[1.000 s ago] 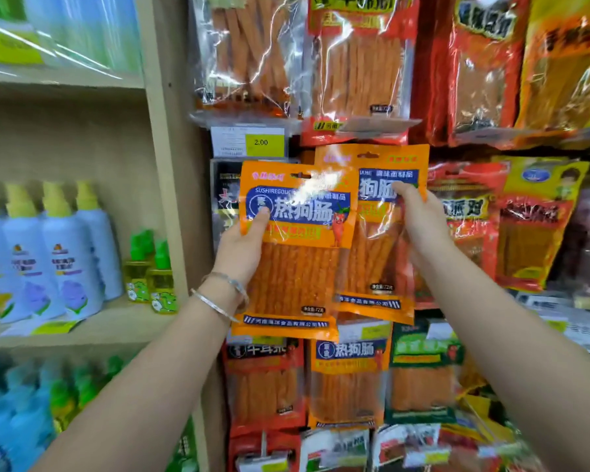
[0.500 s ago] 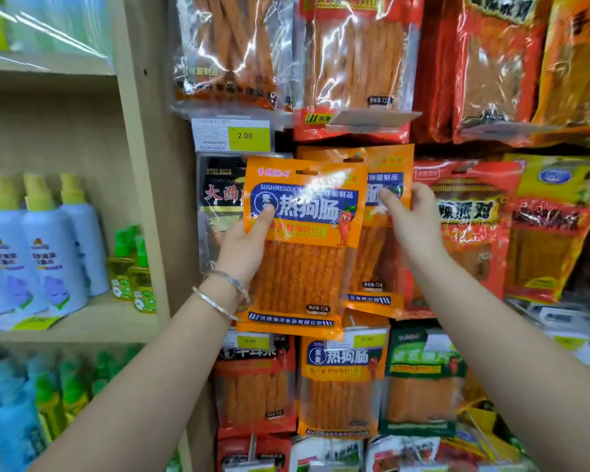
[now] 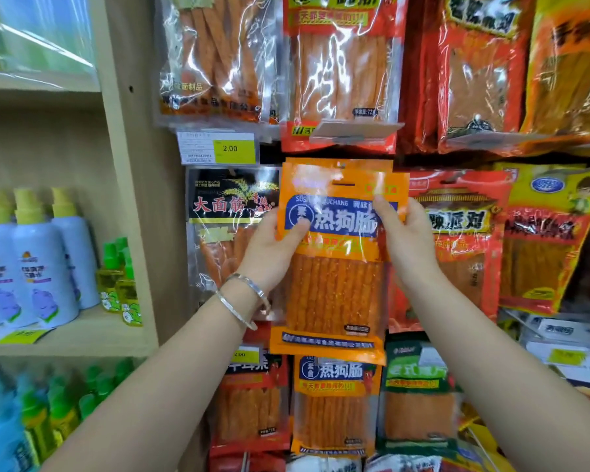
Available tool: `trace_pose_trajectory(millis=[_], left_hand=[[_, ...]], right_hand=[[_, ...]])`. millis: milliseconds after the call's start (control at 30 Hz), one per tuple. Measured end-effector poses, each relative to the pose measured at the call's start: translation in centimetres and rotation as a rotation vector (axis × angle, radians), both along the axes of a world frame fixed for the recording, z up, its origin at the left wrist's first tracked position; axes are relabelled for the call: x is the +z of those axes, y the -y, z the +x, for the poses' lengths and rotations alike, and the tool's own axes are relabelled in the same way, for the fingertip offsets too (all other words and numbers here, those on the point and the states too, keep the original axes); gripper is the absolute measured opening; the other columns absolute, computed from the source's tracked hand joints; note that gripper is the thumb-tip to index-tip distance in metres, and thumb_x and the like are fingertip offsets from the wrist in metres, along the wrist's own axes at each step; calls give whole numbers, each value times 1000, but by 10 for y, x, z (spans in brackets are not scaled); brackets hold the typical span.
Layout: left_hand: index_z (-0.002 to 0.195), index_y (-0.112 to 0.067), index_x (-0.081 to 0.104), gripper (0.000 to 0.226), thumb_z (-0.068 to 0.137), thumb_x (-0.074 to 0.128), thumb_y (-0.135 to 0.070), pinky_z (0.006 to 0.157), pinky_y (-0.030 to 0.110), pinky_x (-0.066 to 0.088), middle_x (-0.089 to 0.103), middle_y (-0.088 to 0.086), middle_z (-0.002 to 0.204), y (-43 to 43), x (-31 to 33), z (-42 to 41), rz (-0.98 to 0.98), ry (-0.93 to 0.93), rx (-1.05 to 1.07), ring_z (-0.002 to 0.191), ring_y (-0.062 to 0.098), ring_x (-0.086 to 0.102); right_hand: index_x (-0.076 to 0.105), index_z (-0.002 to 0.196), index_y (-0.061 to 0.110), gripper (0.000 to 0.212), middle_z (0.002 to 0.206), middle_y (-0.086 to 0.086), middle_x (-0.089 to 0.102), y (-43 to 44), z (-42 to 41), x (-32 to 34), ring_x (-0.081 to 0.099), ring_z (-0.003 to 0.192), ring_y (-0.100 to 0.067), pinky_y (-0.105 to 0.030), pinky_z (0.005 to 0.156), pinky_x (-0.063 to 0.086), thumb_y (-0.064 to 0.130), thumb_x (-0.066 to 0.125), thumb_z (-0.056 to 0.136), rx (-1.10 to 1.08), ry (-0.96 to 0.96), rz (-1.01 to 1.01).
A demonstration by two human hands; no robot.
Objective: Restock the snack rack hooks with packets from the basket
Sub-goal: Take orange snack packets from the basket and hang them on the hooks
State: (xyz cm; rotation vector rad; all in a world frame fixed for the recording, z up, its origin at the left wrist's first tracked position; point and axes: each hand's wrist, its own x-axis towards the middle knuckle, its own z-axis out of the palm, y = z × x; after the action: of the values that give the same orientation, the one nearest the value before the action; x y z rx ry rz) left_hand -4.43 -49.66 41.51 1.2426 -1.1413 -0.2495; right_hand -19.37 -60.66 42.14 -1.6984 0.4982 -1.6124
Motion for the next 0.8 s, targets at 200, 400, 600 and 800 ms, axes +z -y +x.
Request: trace_pose_trajectory(millis=[200, 400, 600, 800], left_hand=[[149, -28, 17, 71, 91, 54, -11, 111, 42, 34, 33, -1, 150, 4, 32, -4, -171, 348, 46, 136, 15, 36], [148, -32, 21, 66, 92, 52, -13, 108, 18, 10, 15, -1, 157, 9, 49, -8, -196, 491, 156, 137, -6, 7], [149, -31, 16, 70, 92, 50, -11, 111, 23, 11, 19, -7, 156, 10, 43, -3, -189, 511, 130, 141, -1, 8], [149, -28, 17, 67, 93, 53, -18, 110, 17, 7, 13, -8, 157, 20, 16, 4, -81, 580, 161, 143, 3, 7]], right_hand=[[59, 83, 30, 14, 91, -8, 66, 3, -9, 10, 61, 81, -9, -37, 78, 49, 41, 56, 91, -30, 17, -64], [59, 82, 20, 21, 85, -9, 64, 13, -3, 28, 61, 82, -24, -46, 79, 49, 40, 57, 89, -47, 5, -69], [56, 68, 26, 22, 58, 21, 58, 25, 9, 35, 55, 60, 3, -28, 63, 43, 28, 59, 90, -52, -10, -27], [57, 97, 22, 14, 86, 18, 57, 30, 8, 16, 56, 79, 7, -26, 74, 47, 32, 63, 89, -149, -45, -104]])
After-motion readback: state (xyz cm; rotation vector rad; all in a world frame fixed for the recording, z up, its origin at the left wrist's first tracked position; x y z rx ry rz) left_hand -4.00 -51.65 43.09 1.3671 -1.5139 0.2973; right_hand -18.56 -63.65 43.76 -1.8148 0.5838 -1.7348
